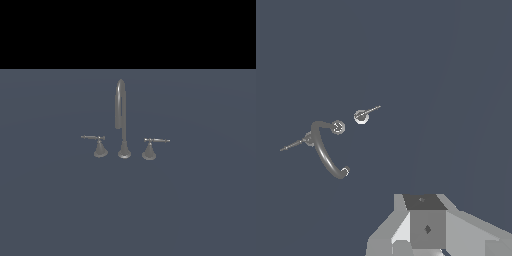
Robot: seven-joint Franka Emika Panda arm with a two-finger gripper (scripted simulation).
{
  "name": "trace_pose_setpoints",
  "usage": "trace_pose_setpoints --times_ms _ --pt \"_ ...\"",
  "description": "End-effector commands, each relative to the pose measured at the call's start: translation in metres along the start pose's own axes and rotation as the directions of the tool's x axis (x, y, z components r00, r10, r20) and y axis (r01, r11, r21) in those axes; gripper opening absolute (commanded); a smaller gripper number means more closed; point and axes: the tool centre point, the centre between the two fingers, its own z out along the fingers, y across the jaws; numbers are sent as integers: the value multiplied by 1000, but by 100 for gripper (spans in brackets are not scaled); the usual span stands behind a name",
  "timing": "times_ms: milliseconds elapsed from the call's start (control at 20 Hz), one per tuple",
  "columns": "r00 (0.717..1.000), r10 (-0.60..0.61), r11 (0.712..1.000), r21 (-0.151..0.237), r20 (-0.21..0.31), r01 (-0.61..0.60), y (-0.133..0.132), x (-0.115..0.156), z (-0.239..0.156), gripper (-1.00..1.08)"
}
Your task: Turn on the faucet by rotating a designated handle.
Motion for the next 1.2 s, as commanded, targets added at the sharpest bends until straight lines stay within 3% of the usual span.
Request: trace_pose_setpoints --times_ms 0,550,1150 --pt "998 62 998 -15 -5 -62 -3 14 14 -100" --pt "952 305 951 -49 -27 -306 -14 67 80 -100" --pt "844 536 843 -35 -28 -537 -28 109 163 -100"
